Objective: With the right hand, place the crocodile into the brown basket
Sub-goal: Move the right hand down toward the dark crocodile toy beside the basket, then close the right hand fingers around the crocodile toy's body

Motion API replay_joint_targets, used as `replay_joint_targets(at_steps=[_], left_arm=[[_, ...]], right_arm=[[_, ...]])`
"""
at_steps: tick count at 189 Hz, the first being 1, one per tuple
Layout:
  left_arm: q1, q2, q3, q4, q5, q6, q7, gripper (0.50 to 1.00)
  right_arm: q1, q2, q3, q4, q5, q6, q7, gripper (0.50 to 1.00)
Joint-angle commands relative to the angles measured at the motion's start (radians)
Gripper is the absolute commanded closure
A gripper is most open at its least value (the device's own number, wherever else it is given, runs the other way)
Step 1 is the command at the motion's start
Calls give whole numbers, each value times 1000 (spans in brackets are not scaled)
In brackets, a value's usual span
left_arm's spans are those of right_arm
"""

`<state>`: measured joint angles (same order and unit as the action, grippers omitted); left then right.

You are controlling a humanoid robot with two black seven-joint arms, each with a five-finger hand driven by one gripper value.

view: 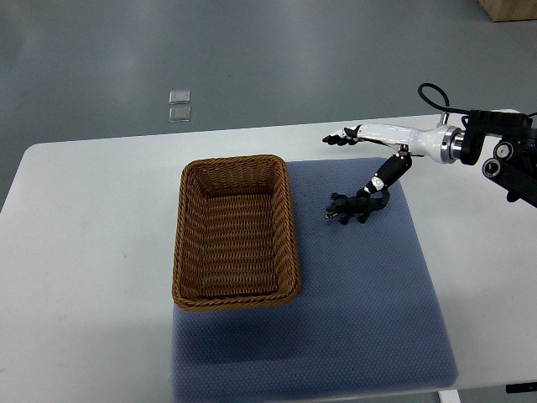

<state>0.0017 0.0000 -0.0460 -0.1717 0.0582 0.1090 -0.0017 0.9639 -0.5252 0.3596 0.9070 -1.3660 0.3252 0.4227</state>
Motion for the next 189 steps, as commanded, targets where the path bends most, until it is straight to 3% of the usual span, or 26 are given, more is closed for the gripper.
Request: replay_joint_targets(at_steps=[1,48,81,123,189], left_arm=[[0,0,0,0,0,0,0,500],[0,0,0,0,0,0,0,500],[0,0,0,0,0,0,0,500],[0,0,0,0,0,0,0,500],[0,0,0,0,0,0,0,500]], right_arm=[[38,-19,-65,0,-70,-15,53,568],[68,-19,-177,-2,-229,-173,159,570],[98,-15,-278,-19,-249,-236,166,570],[116,63,-393,-141,-274,-345,166,570],[116,103,-436,-186,-277,-348,166,570]])
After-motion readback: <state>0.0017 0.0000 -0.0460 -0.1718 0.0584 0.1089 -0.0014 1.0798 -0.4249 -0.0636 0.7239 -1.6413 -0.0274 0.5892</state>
